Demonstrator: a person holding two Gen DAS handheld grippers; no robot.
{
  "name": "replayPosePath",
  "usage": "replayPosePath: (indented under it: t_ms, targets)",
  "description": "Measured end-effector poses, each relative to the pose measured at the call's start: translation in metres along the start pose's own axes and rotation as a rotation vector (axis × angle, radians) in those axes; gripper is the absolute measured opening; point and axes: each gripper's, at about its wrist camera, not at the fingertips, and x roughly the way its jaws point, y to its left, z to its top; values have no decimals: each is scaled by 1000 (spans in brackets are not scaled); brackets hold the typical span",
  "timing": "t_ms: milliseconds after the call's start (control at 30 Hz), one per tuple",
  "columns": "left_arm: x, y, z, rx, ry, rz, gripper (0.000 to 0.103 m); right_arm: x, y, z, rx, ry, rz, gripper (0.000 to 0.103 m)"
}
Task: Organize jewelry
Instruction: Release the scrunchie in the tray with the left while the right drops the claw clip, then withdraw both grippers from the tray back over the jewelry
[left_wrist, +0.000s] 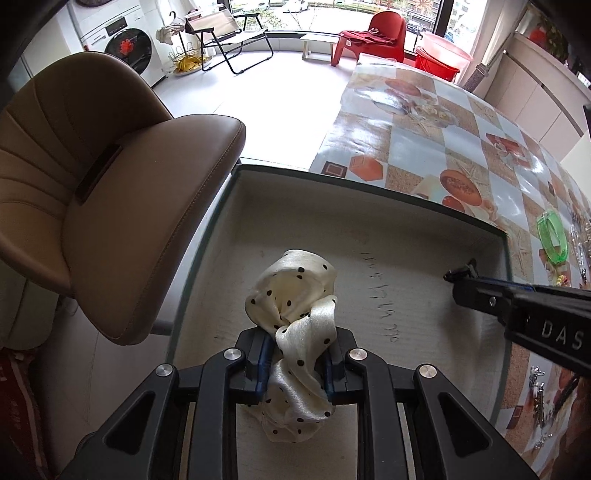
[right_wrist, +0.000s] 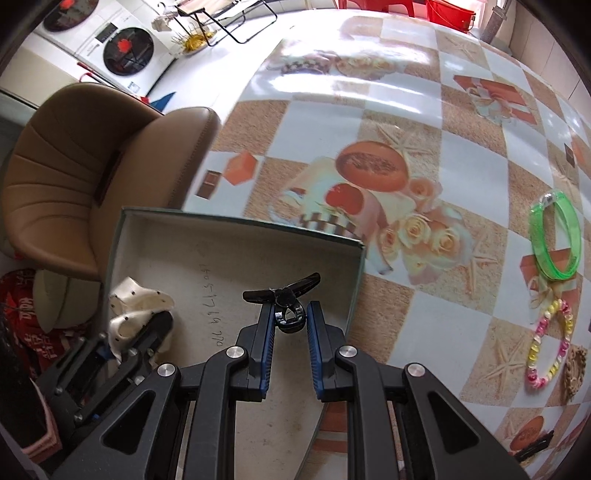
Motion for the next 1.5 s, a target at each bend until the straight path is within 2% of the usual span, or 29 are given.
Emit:
replayPosePath:
  t_ms: [100,133,200,433,500,567,600,633,667,700,767,933,1000,1133,1233,1333,1500]
  targets:
    - [1,-3,0,17,-5,2,25,2,-8,-5,21,14,-8,19]
    - [2,-5,1,23,-4,7,30,1,-10,-7,26,6,-1,19]
    - [1,-6,-1,31,-7,4,57,0,-10,-7,27,4,-3,19]
    - [0,-7,-2,39,-5,27,58,-1,-14,1,57,7,30,20]
    - [0,-6,-2,32,2,29,58,-7,-18,1,71,-2,63,32]
    - [0,-5,-3,28,7,30,58,-11,-23,3,79,-22,74,50]
    - [0,-5,-3,27,9,31,59,-16,-23,4,84,-35,79,52]
    - [-1,-5,-3,24,11,33,66,-20,-25,6,93,-41,90,53]
    - [-3,-5,-3,17,9,38,90,-21,-29,5,104,-47,104,53]
    - [-5,-5,-5,12,-4,39,98,-27,-31,5,119,-55,121,53]
    - [-13,-6,-5,13,-31,39,98,-39,-33,5,134,-74,139,56]
    - [-18,-10,-4,29,-15,35,98,-67,-35,-7,150,-116,148,63]
    - [-22,-12,-5,36,-18,43,103,-76,-38,-15,165,-119,148,65]
    - [-37,-17,-10,59,-32,34,103,-91,-50,-40,212,-122,154,74]
    - [-51,-24,-15,90,-29,18,103,-100,-63,-58,248,-115,148,75]
    - [-68,-35,-21,133,-32,-1,103,-114,-78,-81,292,-120,130,84]
    - [-92,-55,-32,197,-25,-46,103,-131,-108,-119,385,-133,103,86]
